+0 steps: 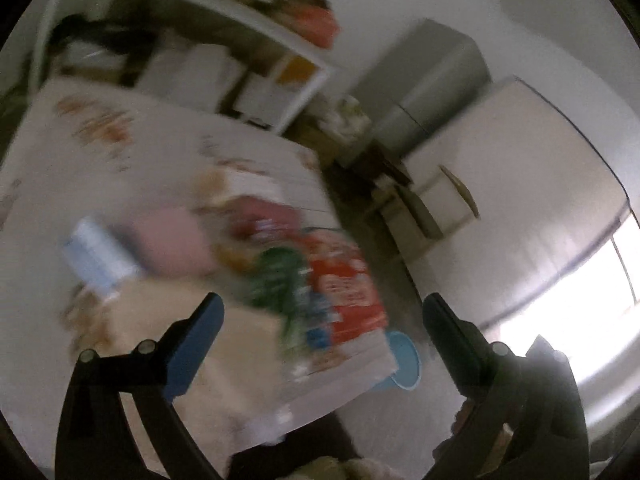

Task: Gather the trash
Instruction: 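Return both tools to the table and reach for the beige napkins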

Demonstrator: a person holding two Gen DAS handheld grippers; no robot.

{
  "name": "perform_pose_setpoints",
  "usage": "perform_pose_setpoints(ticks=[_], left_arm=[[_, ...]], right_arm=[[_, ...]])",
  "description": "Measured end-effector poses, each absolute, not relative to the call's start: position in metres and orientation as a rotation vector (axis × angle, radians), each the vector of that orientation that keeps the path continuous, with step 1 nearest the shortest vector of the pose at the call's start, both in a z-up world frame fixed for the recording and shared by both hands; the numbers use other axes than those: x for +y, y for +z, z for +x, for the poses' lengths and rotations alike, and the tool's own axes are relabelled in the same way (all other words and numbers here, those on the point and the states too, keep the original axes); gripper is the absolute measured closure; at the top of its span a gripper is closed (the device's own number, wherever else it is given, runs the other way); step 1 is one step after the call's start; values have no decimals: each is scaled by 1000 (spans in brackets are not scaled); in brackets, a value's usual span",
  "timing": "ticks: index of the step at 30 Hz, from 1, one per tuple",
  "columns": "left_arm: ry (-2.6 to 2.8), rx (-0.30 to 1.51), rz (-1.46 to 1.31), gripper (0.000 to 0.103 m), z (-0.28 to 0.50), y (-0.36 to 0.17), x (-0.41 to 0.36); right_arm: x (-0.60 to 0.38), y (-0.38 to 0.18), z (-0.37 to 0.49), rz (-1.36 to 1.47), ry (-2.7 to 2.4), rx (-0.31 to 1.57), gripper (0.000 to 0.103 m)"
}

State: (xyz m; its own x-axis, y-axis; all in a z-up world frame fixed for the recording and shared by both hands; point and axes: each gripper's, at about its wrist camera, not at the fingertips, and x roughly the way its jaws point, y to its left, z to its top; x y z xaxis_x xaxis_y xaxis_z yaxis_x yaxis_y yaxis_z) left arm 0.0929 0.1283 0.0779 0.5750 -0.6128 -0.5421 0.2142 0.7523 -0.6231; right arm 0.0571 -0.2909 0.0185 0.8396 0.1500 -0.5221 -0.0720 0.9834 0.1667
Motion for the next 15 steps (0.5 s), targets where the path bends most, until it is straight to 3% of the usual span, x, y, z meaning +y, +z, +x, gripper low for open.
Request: perform_pose_setpoints(ticks=[7, 12, 15], left_arm=[[-371, 785, -385, 6, 36, 25, 161], [-330, 793, -250, 6, 16, -14, 150], [-318, 814, -211, 11, 15, -28, 144]], right_arm=[[-203, 17, 83, 63, 470, 665, 8], [-150, 15, 104, 27, 622, 752, 20], [-119, 15, 119, -22, 673, 811, 24]])
